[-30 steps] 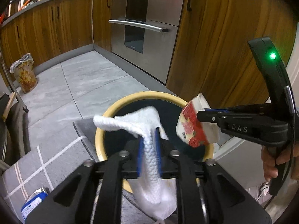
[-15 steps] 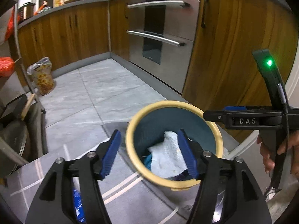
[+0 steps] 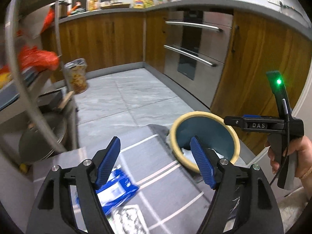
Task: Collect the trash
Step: 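Move both tools back over the blue wipes pack and foil pack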
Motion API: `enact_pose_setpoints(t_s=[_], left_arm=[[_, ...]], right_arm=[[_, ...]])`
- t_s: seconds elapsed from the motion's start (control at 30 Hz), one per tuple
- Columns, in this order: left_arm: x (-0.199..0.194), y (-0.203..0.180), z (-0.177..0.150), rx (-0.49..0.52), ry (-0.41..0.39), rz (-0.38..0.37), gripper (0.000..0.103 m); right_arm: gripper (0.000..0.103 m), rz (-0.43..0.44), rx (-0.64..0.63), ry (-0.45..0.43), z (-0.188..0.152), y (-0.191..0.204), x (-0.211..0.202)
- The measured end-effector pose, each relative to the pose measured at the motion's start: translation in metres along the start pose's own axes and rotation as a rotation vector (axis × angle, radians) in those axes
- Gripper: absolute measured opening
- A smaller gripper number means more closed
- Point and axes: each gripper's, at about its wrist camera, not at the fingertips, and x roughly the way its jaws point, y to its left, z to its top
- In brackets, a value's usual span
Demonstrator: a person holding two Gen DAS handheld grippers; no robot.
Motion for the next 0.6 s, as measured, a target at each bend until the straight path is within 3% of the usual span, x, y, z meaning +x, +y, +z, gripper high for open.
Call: enact_pose_setpoints(t_s=[0.33, 0.6], left_arm=[[-0.077, 0.062, -0.046, -0.078, -0.002, 0.149, 0.08], [-0.095, 0.104, -0.077, -0.152, 0.03, 0.218, 0.082]], right_arm=[[0.093, 0.092, -0.097, 0.004, -0.016, 0.074, -0.014], [0.094, 0.115, -0.194, 0.043, -0.037, 0.133, -0.008]])
